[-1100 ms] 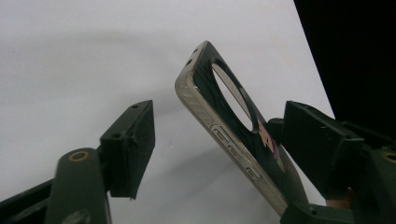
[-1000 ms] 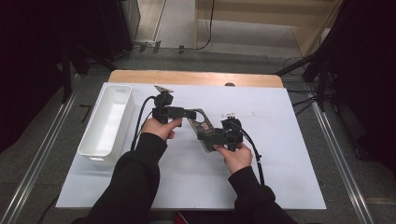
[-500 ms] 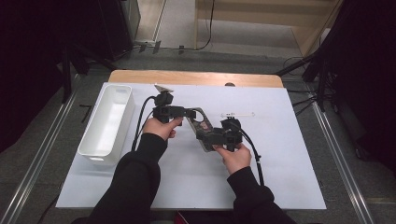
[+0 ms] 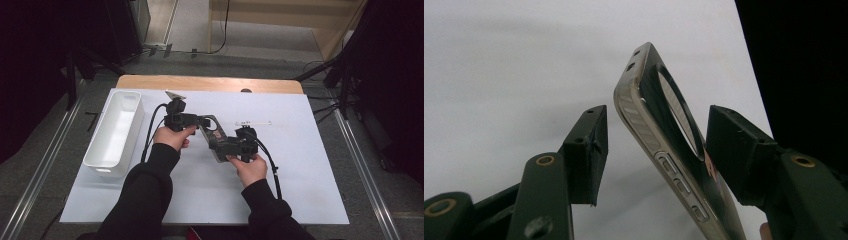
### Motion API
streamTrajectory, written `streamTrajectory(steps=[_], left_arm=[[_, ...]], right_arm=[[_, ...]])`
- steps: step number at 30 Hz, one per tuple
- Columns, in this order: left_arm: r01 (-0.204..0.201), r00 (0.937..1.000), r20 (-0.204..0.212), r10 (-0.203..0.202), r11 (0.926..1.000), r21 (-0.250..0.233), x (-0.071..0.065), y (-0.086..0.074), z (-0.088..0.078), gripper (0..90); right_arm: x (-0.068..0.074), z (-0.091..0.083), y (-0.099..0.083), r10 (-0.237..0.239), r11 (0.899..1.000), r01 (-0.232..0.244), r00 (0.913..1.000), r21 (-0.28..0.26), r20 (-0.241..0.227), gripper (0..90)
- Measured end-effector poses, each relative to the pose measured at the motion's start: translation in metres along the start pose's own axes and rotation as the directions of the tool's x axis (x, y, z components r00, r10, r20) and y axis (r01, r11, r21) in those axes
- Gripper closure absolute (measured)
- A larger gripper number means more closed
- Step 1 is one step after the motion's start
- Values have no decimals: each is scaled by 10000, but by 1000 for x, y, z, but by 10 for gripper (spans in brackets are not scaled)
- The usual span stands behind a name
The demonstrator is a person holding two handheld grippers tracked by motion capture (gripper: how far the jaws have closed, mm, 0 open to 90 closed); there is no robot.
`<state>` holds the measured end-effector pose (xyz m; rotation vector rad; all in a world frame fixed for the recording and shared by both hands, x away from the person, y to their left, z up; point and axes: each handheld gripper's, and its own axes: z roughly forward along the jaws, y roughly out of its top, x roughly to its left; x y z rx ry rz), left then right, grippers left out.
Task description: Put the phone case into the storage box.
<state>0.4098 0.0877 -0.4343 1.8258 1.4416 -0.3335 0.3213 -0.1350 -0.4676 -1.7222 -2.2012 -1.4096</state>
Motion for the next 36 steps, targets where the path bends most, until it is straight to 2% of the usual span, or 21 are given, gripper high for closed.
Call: streamTrajectory(steps=[7,18,25,36], left_arm=[[106,9998,171,-105,9999,-48,1,0,0,485],[138,9997,215,-135,9998,-148,1,0,0,563],[355,9977,588,-346,9993,-142,4,1,1,605],[379,9975,609,-366,9991,-200,4,1,0,664]], right_arm=[[1,0,0,53,9999,-54,10000,-97,-43,108],[1,1,-1,83,9997,-84,10000,-208,-52,108],[1,2,-2,124,9996,-125,9999,-241,-52,108],[2,4,-3,93,9996,-93,10000,-260,6,108]])
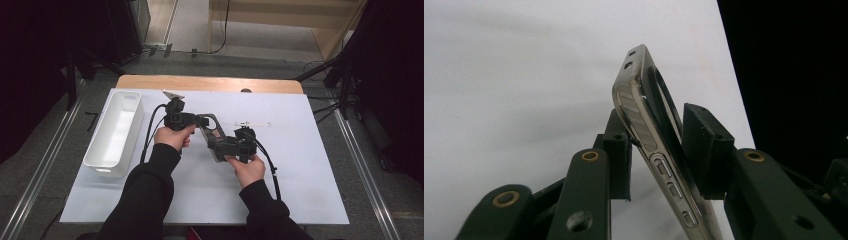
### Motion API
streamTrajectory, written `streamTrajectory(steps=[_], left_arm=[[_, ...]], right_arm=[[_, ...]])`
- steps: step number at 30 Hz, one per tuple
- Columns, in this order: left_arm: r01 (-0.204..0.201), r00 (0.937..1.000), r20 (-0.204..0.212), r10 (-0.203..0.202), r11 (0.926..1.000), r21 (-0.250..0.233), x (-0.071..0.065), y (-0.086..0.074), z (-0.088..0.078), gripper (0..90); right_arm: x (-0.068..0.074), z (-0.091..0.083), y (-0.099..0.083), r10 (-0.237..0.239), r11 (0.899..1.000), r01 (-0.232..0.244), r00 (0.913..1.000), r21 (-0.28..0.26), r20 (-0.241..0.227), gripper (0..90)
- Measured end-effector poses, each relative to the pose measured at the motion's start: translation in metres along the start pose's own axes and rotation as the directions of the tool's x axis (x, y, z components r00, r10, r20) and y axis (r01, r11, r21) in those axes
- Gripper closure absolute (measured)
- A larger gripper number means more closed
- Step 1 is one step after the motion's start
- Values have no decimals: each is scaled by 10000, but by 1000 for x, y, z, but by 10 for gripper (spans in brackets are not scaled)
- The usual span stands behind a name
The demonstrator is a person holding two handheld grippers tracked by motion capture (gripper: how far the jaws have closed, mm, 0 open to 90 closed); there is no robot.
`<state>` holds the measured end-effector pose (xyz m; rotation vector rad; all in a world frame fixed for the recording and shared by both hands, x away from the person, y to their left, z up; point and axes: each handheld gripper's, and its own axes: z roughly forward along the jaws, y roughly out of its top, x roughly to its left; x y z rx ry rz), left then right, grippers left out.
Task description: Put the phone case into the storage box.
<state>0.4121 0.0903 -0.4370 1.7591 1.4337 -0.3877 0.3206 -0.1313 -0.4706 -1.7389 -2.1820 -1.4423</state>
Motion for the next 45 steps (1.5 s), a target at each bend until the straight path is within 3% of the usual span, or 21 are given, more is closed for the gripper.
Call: streamTrajectory(steps=[21,45], left_arm=[[262,9977,630,-262,9997,-1,2,2,-1,732],[470,9939,998,-461,9989,-70,3,4,-2,772]], right_arm=[[0,4,-2,-27,10000,27,10000,66,24,107],[-1,9,-3,20,10000,-19,9999,67,-103,107]])
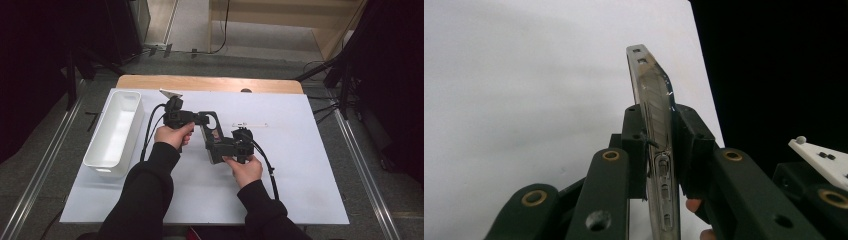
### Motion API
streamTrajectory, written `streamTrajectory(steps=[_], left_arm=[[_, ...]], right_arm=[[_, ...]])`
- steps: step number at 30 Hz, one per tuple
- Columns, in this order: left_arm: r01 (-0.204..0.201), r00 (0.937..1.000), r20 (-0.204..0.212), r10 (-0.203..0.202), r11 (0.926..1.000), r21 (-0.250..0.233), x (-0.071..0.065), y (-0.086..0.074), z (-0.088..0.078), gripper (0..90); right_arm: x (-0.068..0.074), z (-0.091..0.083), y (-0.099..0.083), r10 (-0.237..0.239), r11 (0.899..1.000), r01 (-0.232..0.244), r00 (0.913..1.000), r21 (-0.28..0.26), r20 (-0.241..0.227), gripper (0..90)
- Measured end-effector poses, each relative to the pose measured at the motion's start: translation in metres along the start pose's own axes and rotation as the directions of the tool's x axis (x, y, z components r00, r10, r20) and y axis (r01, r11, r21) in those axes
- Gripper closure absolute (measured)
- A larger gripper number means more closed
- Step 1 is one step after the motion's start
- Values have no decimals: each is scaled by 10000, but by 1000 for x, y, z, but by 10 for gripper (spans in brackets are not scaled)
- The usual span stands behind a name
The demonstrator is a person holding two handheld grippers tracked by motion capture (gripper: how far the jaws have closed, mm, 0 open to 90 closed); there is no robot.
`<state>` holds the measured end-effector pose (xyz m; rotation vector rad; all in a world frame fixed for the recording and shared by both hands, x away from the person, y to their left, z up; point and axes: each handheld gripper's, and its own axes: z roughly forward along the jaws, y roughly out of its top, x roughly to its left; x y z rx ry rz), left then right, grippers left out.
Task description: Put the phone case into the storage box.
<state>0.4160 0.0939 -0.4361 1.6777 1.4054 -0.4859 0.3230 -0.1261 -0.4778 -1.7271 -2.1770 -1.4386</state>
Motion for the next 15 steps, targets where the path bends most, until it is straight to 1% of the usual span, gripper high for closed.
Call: streamTrajectory(steps=[2,9,15], left_arm=[[-29,10000,0,29,10000,16,0,0,0,774],[62,9996,279,-62,10000,13,0,0,-1,789],[46,9994,345,-45,10000,-19,-1,1,-1,794]], right_arm=[[0,1,0,13,10000,-13,10000,-17,-47,107],[-1,1,0,-9,10000,9,10000,-44,-86,106],[-2,1,0,-85,9999,83,9999,-102,-133,106]])
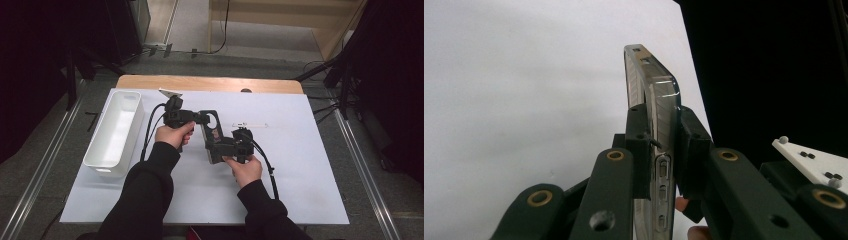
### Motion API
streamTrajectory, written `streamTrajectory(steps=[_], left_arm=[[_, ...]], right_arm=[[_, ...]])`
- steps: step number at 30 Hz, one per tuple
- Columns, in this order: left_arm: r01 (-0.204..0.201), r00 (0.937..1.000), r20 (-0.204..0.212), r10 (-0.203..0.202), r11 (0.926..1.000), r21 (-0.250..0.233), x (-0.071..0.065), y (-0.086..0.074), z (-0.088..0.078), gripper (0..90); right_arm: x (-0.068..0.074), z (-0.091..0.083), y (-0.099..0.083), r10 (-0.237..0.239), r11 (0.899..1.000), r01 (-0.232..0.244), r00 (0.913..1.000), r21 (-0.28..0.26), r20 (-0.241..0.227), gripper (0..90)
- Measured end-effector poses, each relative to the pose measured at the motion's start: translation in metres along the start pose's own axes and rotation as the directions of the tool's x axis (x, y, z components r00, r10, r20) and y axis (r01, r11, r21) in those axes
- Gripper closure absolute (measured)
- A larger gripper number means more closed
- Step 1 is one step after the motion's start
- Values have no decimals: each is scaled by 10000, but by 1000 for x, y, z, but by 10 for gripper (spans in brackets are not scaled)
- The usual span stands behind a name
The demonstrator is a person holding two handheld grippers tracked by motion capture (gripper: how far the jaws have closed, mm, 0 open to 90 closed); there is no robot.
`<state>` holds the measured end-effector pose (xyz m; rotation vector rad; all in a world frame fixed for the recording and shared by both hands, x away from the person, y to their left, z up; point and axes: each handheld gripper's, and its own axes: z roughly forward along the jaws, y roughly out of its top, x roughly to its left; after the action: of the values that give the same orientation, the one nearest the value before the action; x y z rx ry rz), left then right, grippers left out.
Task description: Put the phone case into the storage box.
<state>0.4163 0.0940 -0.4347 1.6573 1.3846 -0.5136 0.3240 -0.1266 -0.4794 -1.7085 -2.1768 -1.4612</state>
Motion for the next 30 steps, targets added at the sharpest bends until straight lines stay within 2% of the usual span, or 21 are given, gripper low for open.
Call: streamTrajectory(steps=[13,30], left_arm=[[-21,9999,156,20,10000,54,-1,0,0,799],[-331,9993,203,329,9994,58,-4,-1,0,800]], right_arm=[[0,0,0,-240,9997,240,9997,-2,90,104],[-1,-2,2,-304,9994,303,9995,164,29,102]])
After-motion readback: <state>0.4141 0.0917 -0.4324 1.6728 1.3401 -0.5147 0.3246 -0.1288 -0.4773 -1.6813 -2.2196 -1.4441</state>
